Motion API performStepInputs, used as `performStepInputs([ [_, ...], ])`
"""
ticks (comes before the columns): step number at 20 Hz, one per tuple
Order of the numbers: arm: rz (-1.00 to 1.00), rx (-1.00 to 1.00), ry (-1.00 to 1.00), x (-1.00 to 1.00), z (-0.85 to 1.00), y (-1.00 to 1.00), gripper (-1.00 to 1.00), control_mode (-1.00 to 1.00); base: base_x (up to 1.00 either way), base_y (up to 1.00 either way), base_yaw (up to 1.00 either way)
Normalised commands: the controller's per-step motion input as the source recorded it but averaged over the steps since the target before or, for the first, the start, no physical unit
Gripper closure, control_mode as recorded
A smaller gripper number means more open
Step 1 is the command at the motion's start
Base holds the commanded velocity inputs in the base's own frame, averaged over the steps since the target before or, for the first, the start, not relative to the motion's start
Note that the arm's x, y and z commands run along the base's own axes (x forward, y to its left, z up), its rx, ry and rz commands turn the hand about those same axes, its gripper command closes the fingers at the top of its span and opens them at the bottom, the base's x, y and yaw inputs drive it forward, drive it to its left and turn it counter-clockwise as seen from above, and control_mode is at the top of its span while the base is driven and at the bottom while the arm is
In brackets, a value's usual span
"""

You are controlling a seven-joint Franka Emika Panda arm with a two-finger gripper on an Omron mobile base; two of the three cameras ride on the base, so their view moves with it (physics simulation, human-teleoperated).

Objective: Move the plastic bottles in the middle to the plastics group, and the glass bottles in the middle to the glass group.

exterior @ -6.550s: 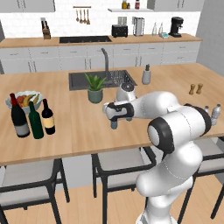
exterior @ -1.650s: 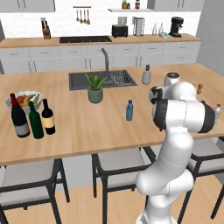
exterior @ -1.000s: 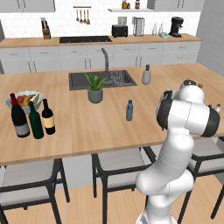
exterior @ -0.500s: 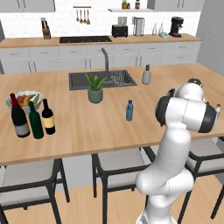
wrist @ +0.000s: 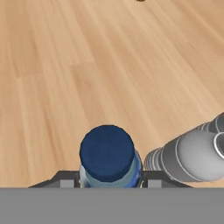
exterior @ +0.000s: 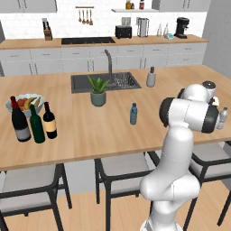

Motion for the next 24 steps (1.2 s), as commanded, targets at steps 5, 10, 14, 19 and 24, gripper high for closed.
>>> performStepInputs([
  [5, 0.0, 0.03, -0.01, -0.01, -0.07, 0.0, 1.0, -1.0, 0.0, 0.0, 0.0],
  [10, 0.0, 0.0, 0.0, 0.0, -0.06, 0.04, 1.0, -1.0, 0.0, 0.0, 0.0],
  [14, 0.0, 0.0, -0.02, 0.0, -0.13, 0.25, 1.0, -1.0, 0.0, 0.0, 0.0],
  [19, 0.0, 0.01, -0.07, 0.0, -0.14, 0.16, 1.0, -1.0, 0.0, 0.0, 0.0],
  [24, -0.04, 0.02, -0.08, 0.01, 0.0, -0.11, 1.0, -1.0, 0.0, 0.0, 0.0],
])
